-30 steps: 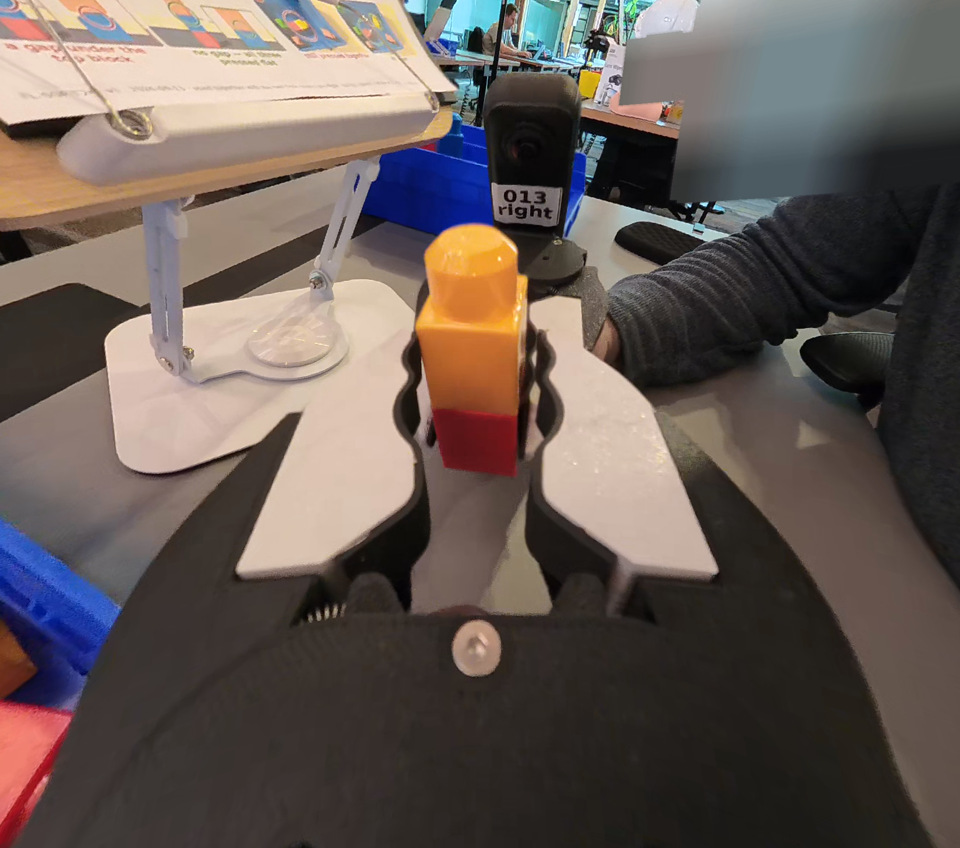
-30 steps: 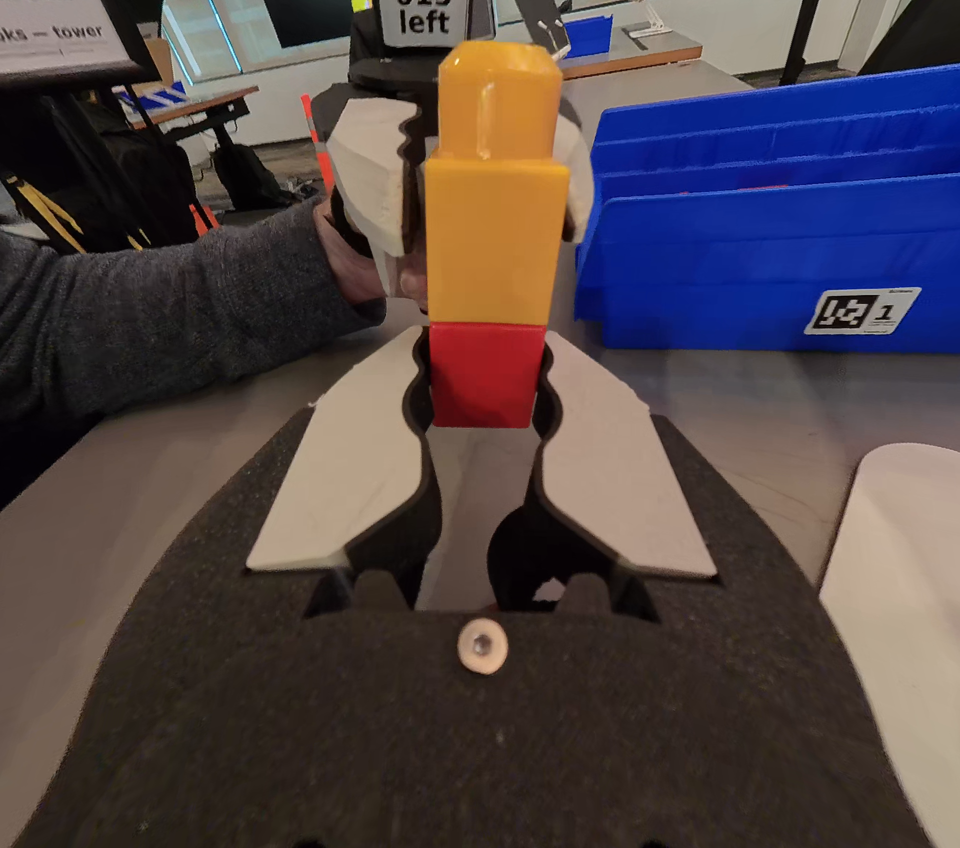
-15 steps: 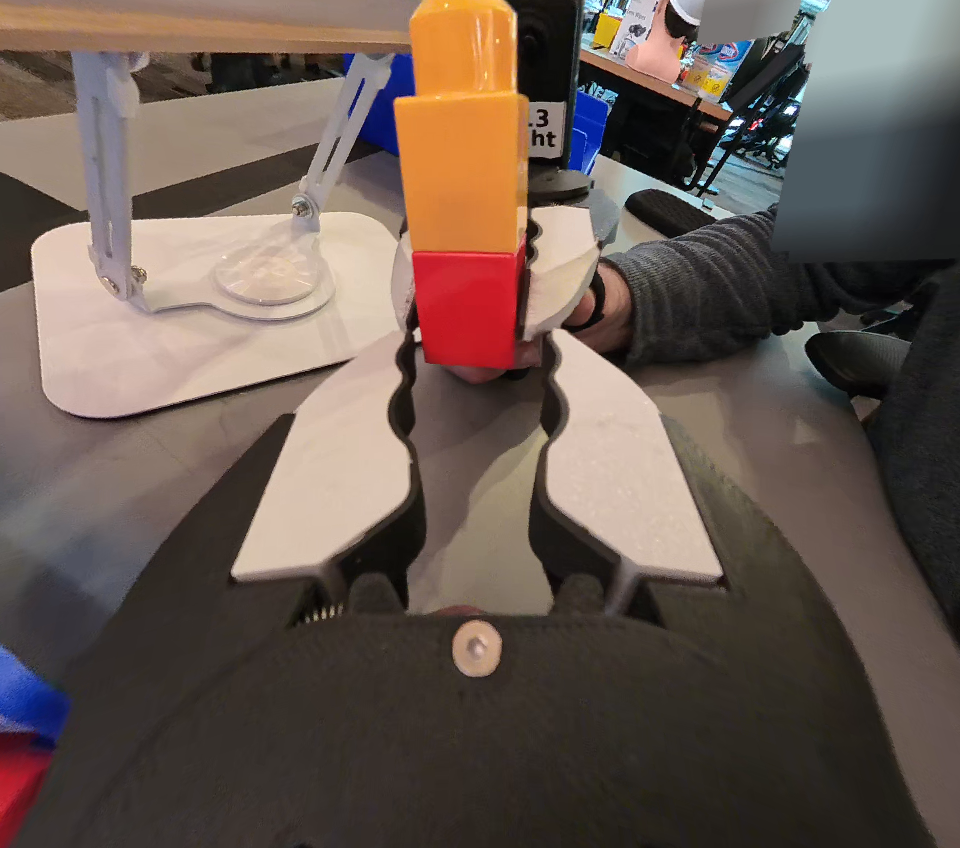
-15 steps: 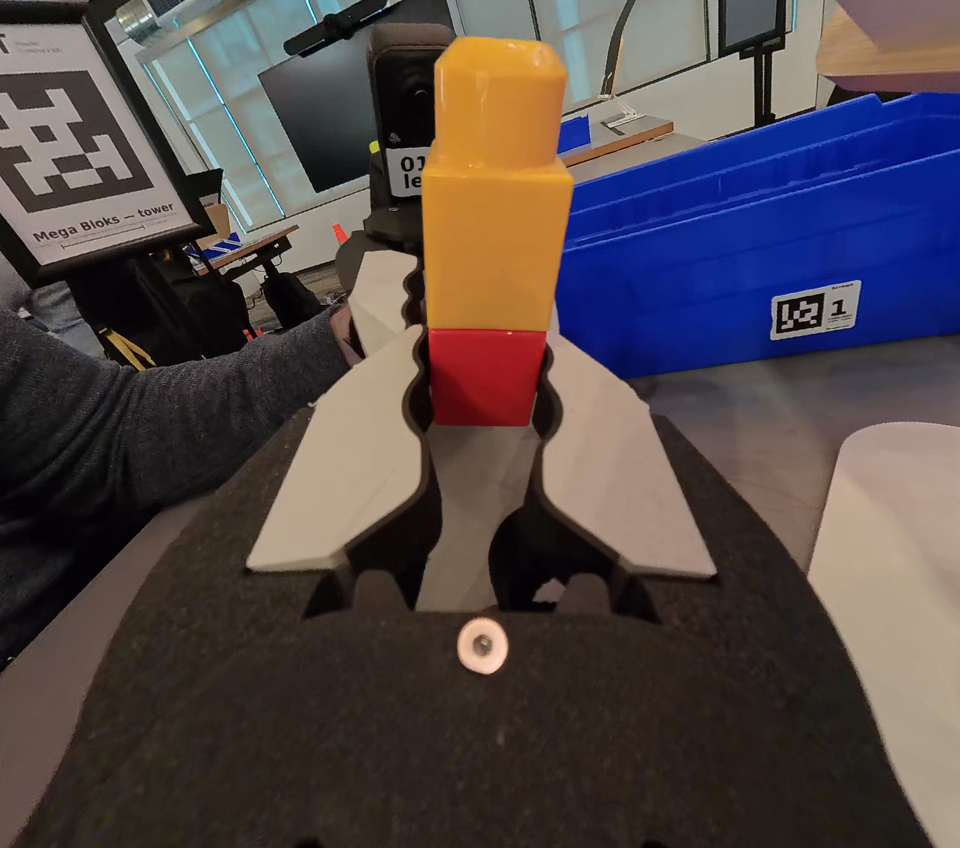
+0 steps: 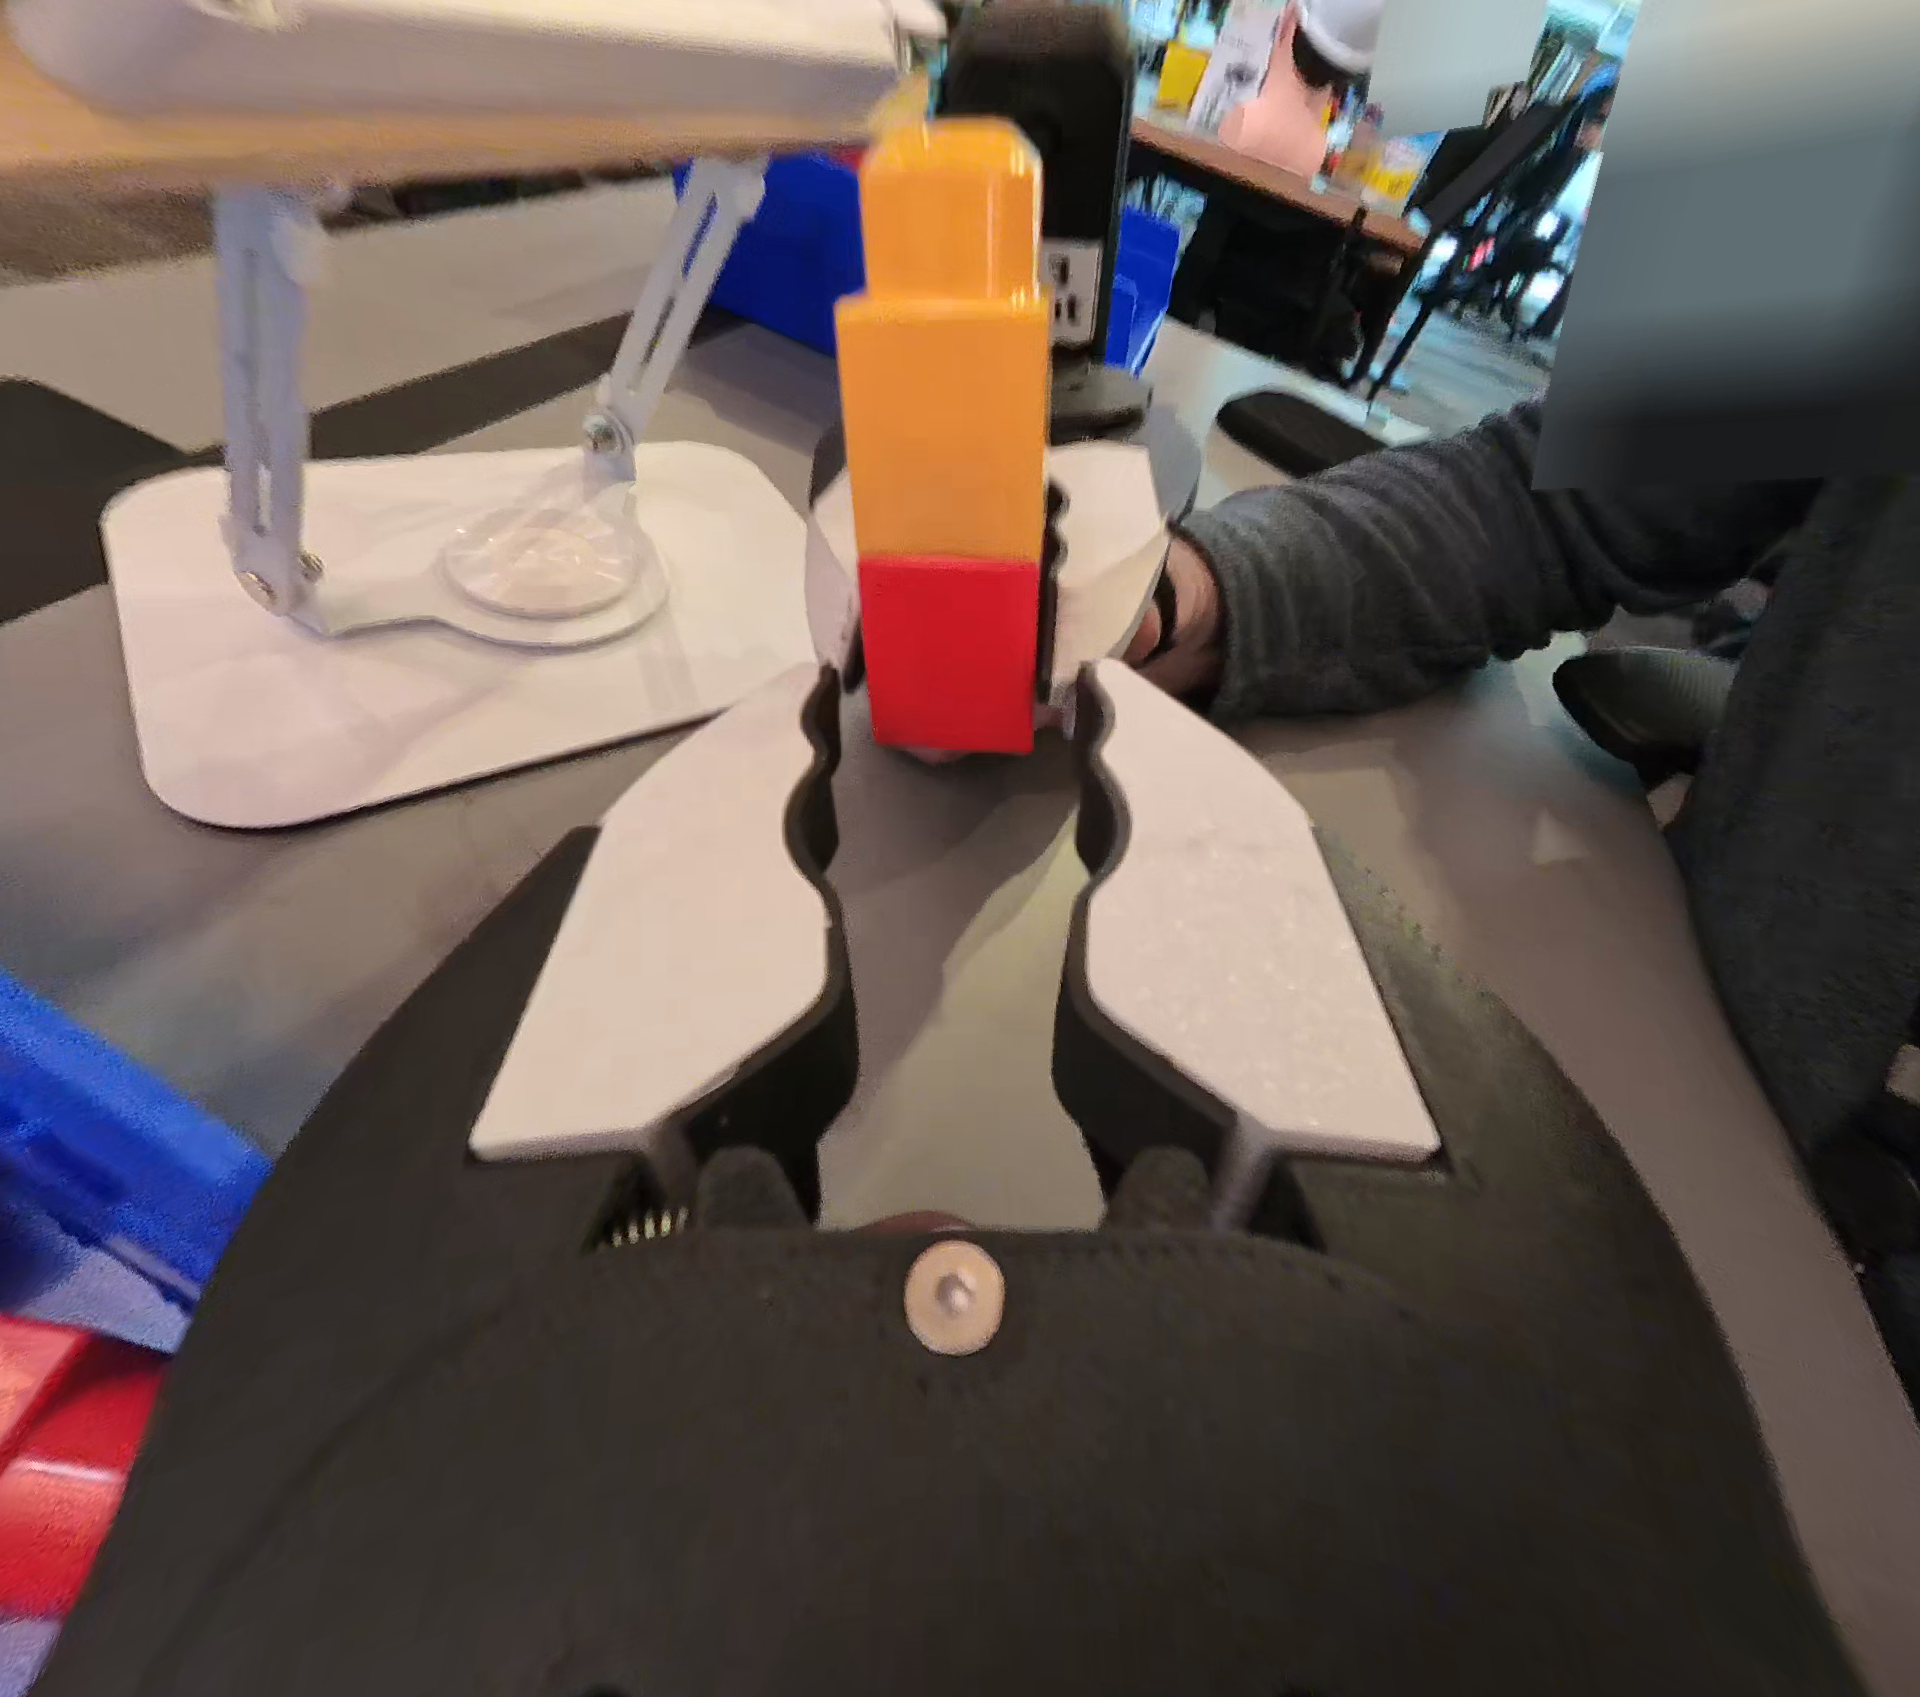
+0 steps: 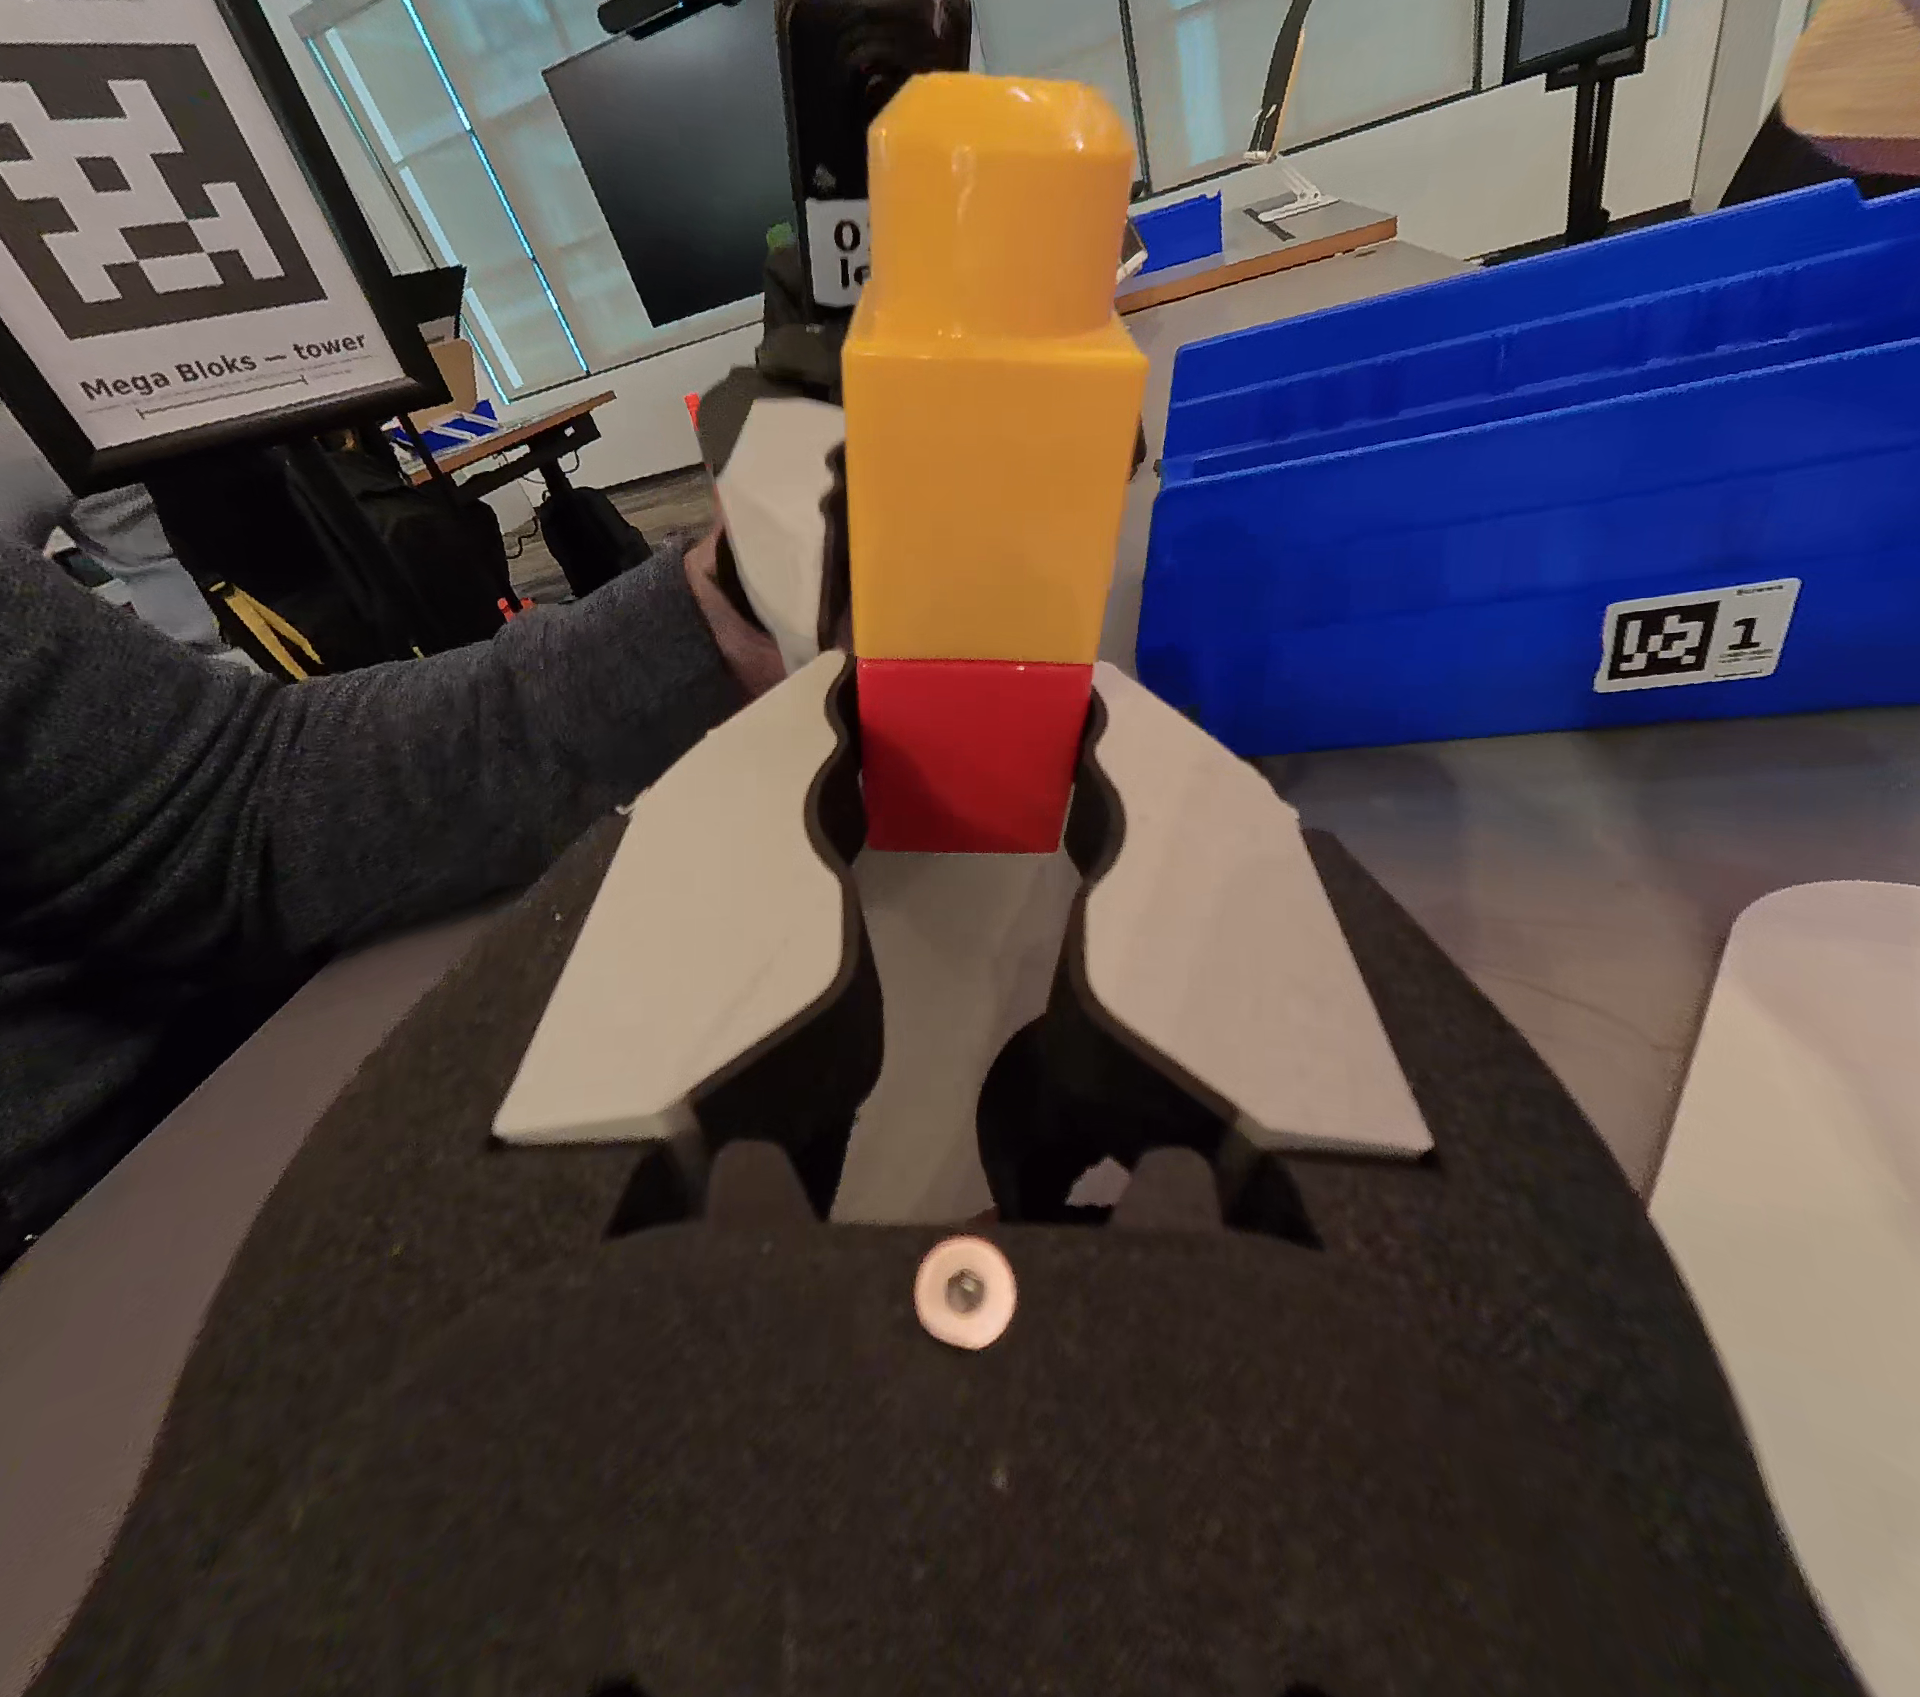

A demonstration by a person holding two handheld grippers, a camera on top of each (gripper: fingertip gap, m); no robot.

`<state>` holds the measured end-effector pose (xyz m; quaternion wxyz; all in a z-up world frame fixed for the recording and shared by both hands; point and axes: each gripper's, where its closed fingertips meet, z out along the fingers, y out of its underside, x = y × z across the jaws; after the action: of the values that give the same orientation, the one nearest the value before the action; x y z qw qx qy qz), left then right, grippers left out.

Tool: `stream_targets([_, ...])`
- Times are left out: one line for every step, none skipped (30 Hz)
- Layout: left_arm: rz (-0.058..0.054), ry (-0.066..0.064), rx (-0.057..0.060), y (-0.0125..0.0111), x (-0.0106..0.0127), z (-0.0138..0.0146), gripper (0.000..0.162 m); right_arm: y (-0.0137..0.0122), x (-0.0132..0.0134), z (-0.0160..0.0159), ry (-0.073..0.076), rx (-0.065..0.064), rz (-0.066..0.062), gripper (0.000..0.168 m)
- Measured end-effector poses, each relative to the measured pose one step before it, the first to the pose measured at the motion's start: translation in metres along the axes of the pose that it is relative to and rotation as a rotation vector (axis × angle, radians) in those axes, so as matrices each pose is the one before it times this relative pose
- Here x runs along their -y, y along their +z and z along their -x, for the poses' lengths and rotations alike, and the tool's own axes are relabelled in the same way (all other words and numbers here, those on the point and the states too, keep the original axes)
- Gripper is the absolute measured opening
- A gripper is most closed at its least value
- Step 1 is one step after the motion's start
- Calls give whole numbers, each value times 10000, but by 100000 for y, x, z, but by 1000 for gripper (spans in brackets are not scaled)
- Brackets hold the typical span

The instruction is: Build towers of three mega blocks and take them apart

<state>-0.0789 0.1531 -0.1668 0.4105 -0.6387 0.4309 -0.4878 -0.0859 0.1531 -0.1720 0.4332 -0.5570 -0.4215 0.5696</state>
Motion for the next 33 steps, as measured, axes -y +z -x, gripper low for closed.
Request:
stream_targets([-390, -35, -72, -512, 764, -142, 44, 85, -117, 117, -57, 49, 91, 36])
stream_targets([-200, -55, -10, -386, 480, -69, 45, 102, -133, 138, -73, 46, 97, 36])
stream_targets([30, -14, 104, -183, 82, 75, 47, 134, -171, 173, -76, 73, 135, 36])
stream_targets([49, 24, 34, 36, -19, -36, 47, 165, -216, 213, -96, 80, 164, 36])
stream_targets([20, -8, -124, 235, 1, -239, 47, 168, -207, 185, -121, 50, 164, 36])
stream_targets([50, 7, -95, 330, -75, -190, 47, 178, -213, 190, -122, 51, 165, 36])
stream_targets([125, 33, -88, 381, -210, -167, 44, 153, -189, 151, -88, 42, 144, 36])
stream_targets([159, 37, -167, 382, -298, -270, 39, 92, -117, 111, -59, 39, 88, 35])
stream_targets([125, 21, -140, 356, -265, -199, 35, 69, -98, 134, -44, 63, 77, 35])
stream_targets([-14, -26, -130, 251, -70, -132, 34, 67, -114, 91, -19, 56, 91, 35])
stream_targets([-93, -24, -105, 78, 70, -87, 34, 25, -33, 92, -12, 57, 24, 35])
stream_targets([-24, 30, -63, -7, -14, -57, 34, -23, 17, 64, 27, 72, -15, 35])
stream_targets([9, 52, -1, -57, -30, 1, 34, -47, 35, 18, 59, 64, -30, 35])
stream_targets([7, 35, 13, 4, -21, -6, 34, -22, 23, 14, 35, 36, -18, 35])
stream_targets([20, 8, -33, 12, -14, -84, 34, 4, -25, 67, -23, 35, 14, 35])
stream_targets([17, 71, -15, 22, -26, -73, 34, 15, -37, 71, -33, 29, 29, 35])
stream_targets([-27, 70, 10, 16, 23, -17, 34, 7, -16, 28, -14, 7, 9, 35])
stream_targets([-27, -25, -14, 33, 28, 7, 34, 1, 6, -2, 3, 4, -3, 35])
stream_targets([-4, 44, 50, -5, 45, 54, 34, -30, 57, -62, 9, -42, -45, 35])
stream_targets([45, 132, 106, -26, 22, 54, 34, -56, 99, -87, 10, -57, -80, 36])
stream_targets([54, 101, 122, -42, 62, 52, 34, -102, 129, -114, 56, -43, -108, 36])
stream_targets([10, 93, 115, -105, 127, 41, 34, -157, 206, -158, 133, -7, -160, 43])
stream_targets([16, 44, 44, -158, 76, -19, 34, -219, 248, -132, 182, 55, -197, 51])
stream_targets([48, -23, -9, -197, -13, -50, 34, -260, 307, -61, 190, 131, -233, 53])
stream_targets([132, 2, 129, -169, -164, 161, 34, -272, 348, -66, 165, 91, -272, 52])
stream_targets([118, 31, 169, -146, -177, 231, 34, -255, 367, -14, 81, 72, -279, 52])
stream_targets([123, -32, 56, -74, -195, 109, 34, -214, 342, 19, 3, 31, -260, 52])
stream_targets([161, -20, 44, 43, -257, 81, 34, -178, 301, 42, -28, 19, -246, 51])
stream_targets([140, -7, 71, 162, -236, 117, 34, -137, 263, 32, 5, 30, -213, 51])
stream_targets([191, -45, 28, 289, -312, 64, 34, -90, 145, -56, 52, 1, -120, 51])
stream_targets([276, 1, -38, 395, -427, -75, 34, -34, 50, -73, 62, -12, -40, 49])
stream_targets([152, 49, -74, 409, -246, -183, 34, -15, 16, -6, 18, 17, -15, 46])
stream_targets([103, 4, -121, 389, -141, -236, 34, 9, 3, 53, -33, 10, -2, 45])
